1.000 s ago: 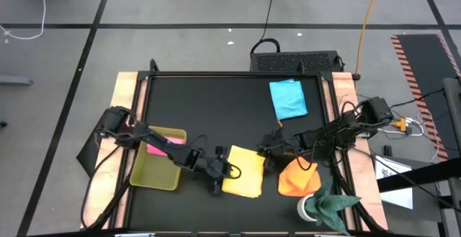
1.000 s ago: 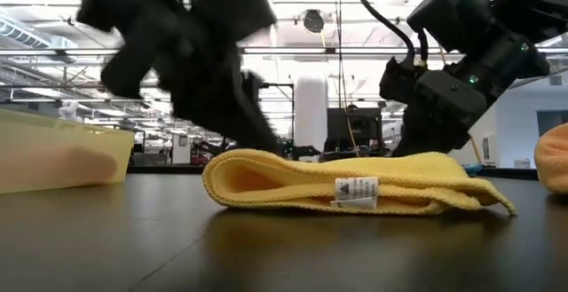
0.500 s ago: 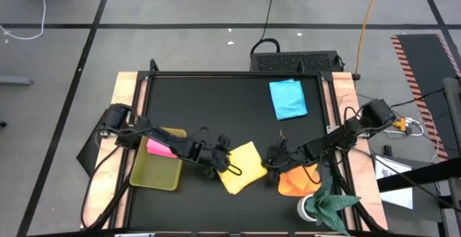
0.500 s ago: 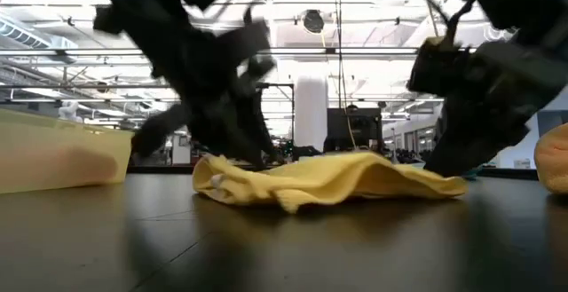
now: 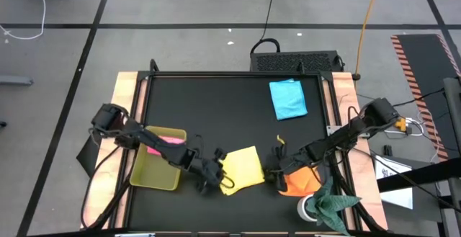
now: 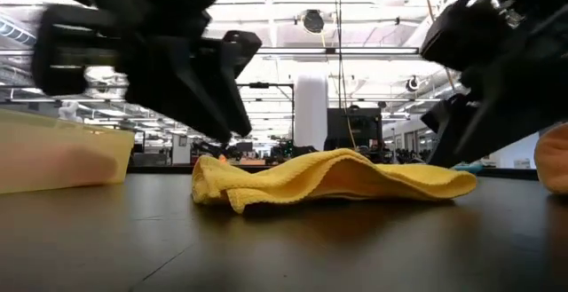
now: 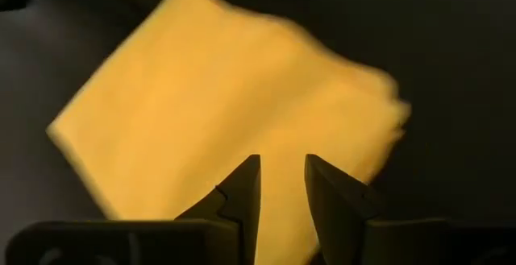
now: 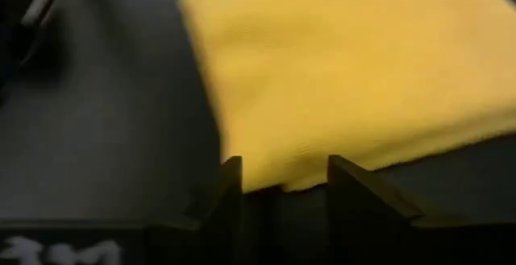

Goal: Fold microfiber towels
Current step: Fold the yellow microfiber towel

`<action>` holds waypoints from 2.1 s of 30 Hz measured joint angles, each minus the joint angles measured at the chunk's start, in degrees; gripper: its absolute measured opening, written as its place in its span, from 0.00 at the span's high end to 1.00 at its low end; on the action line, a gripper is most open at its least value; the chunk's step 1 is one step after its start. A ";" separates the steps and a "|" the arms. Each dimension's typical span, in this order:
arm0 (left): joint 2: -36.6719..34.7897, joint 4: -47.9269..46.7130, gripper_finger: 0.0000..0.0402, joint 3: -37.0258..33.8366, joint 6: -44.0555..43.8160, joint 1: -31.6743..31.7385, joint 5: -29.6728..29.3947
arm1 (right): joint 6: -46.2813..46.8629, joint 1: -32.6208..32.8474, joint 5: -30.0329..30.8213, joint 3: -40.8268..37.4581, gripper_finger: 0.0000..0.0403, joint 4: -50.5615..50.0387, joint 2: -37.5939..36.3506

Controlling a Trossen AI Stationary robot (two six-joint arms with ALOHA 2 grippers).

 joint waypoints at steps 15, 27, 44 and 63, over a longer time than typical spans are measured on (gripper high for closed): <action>7.28 12.79 0.39 0.03 -6.12 -9.95 -5.88 | -54.76 10.93 11.83 0.03 0.60 5.23 2.33; 9.84 17.55 0.45 0.03 -13.56 -10.36 -13.84 | -59.55 6.18 12.41 2.88 0.75 5.81 8.96; 9.84 27.51 0.45 0.03 -17.96 -8.34 -19.66 | -34.01 3.68 15.95 3.15 0.99 9.90 -1.37; 9.80 36.05 0.46 0.03 -16.86 1.95 -23.19 | -25.09 -4.35 18.55 3.15 0.99 8.74 -3.79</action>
